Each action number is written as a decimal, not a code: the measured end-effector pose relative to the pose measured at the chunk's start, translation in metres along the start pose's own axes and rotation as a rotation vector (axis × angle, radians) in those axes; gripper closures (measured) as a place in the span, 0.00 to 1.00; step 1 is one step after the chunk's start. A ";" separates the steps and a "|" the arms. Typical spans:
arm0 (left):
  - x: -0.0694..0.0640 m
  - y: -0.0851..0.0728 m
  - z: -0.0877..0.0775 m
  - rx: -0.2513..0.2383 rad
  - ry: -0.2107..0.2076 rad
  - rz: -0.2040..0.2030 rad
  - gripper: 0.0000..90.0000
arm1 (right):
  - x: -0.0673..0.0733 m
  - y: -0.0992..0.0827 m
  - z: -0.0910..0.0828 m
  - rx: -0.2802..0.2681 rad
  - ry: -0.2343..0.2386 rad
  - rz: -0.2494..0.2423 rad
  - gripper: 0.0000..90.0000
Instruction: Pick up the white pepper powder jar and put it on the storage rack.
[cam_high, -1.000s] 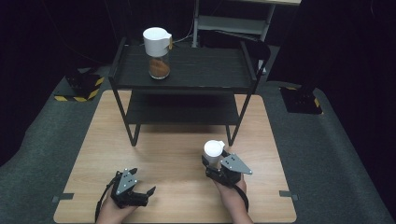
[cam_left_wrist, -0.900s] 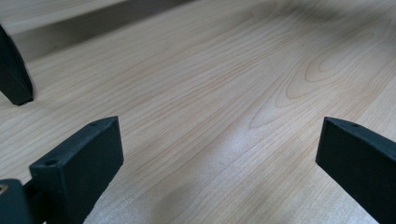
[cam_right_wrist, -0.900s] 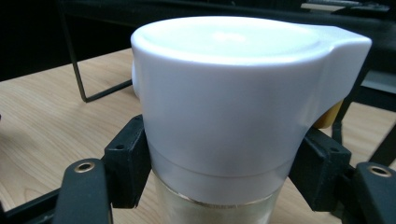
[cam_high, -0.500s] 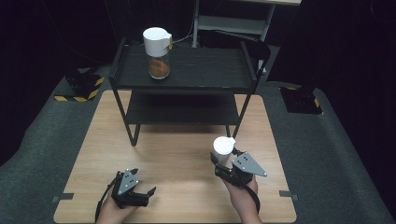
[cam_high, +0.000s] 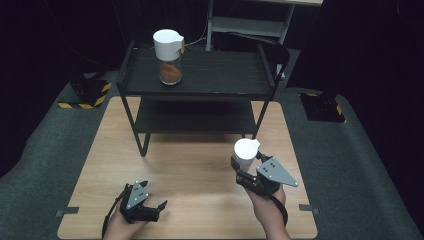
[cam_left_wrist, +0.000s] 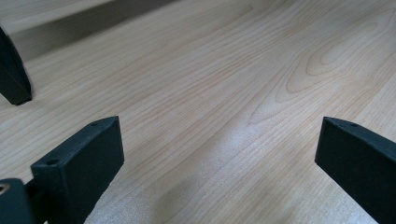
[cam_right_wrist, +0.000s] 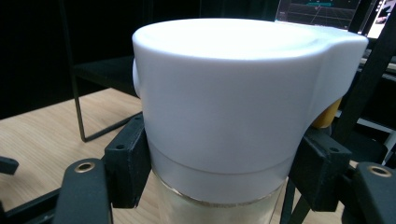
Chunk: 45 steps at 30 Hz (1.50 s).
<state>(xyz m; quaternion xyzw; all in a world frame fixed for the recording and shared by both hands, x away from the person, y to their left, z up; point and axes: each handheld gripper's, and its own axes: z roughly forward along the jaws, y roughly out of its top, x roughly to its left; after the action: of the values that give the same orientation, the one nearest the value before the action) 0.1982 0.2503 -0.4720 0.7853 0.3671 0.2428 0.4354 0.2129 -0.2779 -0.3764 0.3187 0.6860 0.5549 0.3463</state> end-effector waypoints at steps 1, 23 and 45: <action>0.000 0.000 0.000 0.000 0.000 0.001 0.02 | -0.001 0.002 -0.001 -0.003 0.002 0.003 0.33; 0.000 0.000 0.000 -0.001 0.003 0.000 0.01 | -0.016 0.051 -0.002 -0.061 0.023 0.020 0.33; -0.003 0.004 0.001 0.030 0.018 0.004 0.01 | -0.033 0.094 0.003 -0.085 0.016 0.034 0.33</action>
<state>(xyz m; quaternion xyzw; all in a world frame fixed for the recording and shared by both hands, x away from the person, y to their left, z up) 0.1983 0.2458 -0.4690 0.7901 0.3731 0.2454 0.4198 0.2392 -0.2865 -0.2807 0.3110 0.6589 0.5920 0.3445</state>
